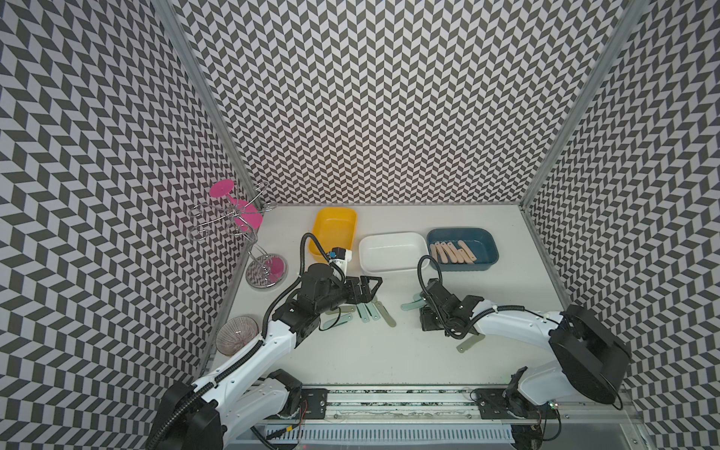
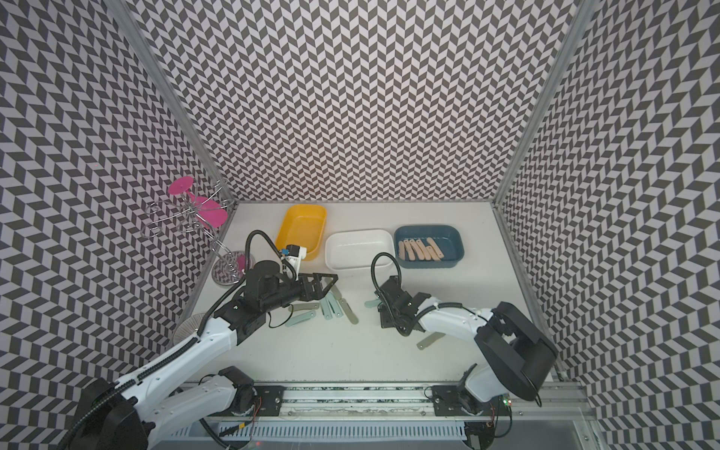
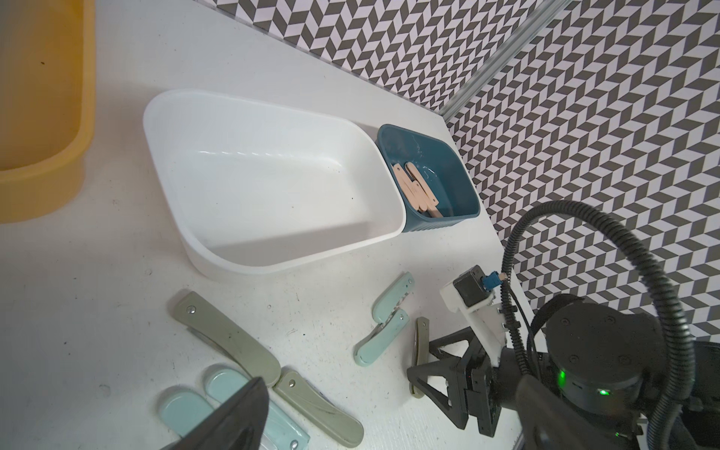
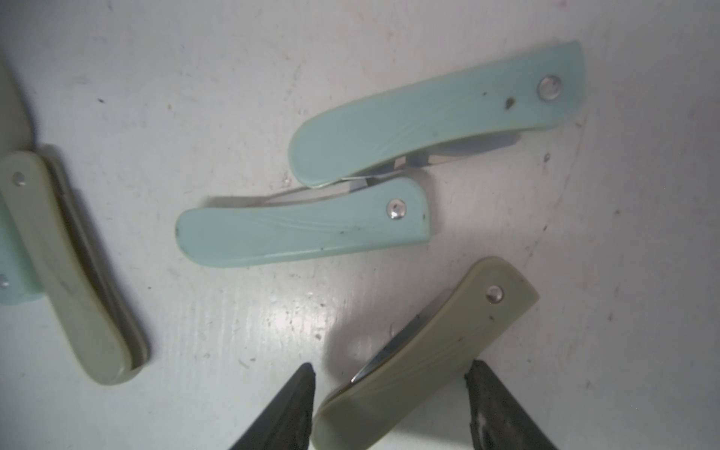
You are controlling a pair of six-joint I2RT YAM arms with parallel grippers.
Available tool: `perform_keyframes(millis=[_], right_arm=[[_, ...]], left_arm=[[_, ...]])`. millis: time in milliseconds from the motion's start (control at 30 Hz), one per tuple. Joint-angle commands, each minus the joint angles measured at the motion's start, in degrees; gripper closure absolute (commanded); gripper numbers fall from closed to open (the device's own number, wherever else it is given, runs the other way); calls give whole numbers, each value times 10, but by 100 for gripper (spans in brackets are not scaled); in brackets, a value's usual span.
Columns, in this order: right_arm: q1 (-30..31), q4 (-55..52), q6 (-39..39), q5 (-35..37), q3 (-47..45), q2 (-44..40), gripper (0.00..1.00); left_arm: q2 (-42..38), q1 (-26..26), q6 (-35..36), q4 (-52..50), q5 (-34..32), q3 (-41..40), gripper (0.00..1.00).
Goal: Place the fruit knives into the storage box by color
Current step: Pick up the fruit knife from the center of the board.
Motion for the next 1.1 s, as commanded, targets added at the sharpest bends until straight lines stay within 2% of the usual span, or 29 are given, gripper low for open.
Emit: perform_keyframes(millis=[0, 67, 200, 333, 433, 567, 667, 767, 933, 1067], right_arm=[[7, -9, 1, 27, -2, 37, 39], [14, -12, 1, 33, -3, 45, 41], [18, -25, 6, 51, -28, 30, 50], [15, -36, 15, 77, -55, -5, 64], [12, -28, 18, 74, -64, -27, 70], [7, -18, 16, 67, -65, -33, 72], [6, -6, 15, 54, -68, -32, 67], [7, 9, 15, 41, -73, -31, 66], [5, 21, 13, 45, -83, -29, 70], [3, 27, 15, 51, -91, -41, 77]], left_arm=[[-9, 6, -2, 16, 10, -5, 0], [-11, 8, -2, 14, 9, -5, 0], [-15, 11, -2, 14, 11, -6, 0], [-14, 11, -6, 18, 12, -9, 0], [-11, 10, -11, 24, 14, -12, 0], [-7, 11, -14, 24, 17, -13, 0], [-9, 11, -16, 25, 16, -16, 0], [-8, 10, -20, 26, 14, -19, 0], [-7, 11, -25, 29, 14, -20, 0], [-3, 11, -29, 30, 13, -20, 0]])
